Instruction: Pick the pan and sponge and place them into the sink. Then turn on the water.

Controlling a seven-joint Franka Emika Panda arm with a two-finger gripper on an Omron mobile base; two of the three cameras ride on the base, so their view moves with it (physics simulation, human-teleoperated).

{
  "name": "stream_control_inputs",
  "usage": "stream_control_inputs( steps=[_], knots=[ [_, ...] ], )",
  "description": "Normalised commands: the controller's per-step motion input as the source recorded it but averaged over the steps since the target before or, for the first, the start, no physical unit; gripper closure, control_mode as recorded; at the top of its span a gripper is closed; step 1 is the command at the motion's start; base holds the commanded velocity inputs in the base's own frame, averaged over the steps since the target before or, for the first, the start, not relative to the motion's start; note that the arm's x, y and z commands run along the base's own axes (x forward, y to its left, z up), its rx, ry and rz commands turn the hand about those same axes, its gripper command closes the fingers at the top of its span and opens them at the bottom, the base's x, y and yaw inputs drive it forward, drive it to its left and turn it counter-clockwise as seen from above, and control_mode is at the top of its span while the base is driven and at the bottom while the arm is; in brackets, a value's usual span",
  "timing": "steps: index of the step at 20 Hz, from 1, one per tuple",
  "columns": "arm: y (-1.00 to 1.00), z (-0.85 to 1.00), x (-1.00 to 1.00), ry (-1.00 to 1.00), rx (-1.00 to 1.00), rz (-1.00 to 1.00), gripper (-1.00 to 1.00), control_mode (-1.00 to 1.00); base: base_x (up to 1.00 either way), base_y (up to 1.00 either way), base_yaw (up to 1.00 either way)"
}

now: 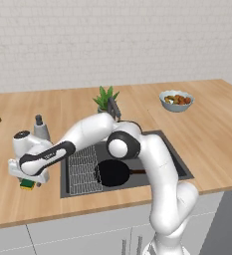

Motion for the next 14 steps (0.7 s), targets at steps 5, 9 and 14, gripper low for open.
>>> stream_control_inputs(
  steps=[5,9,14],
  knots=[
    [0.0,-0.13,0.0,0.0,0.0,0.0,1.0,-1.0,0.0,0.0,0.0],
    [0.0,0.0,0.0,0.0,0.0,0.0,1.0,-1.0,0.0,0.0,0.0],
    [-0.11,0.08,-0.01,-0.03,0.05,0.08,1.0,-1.0,0.0,0.0,0.0]
  ],
)
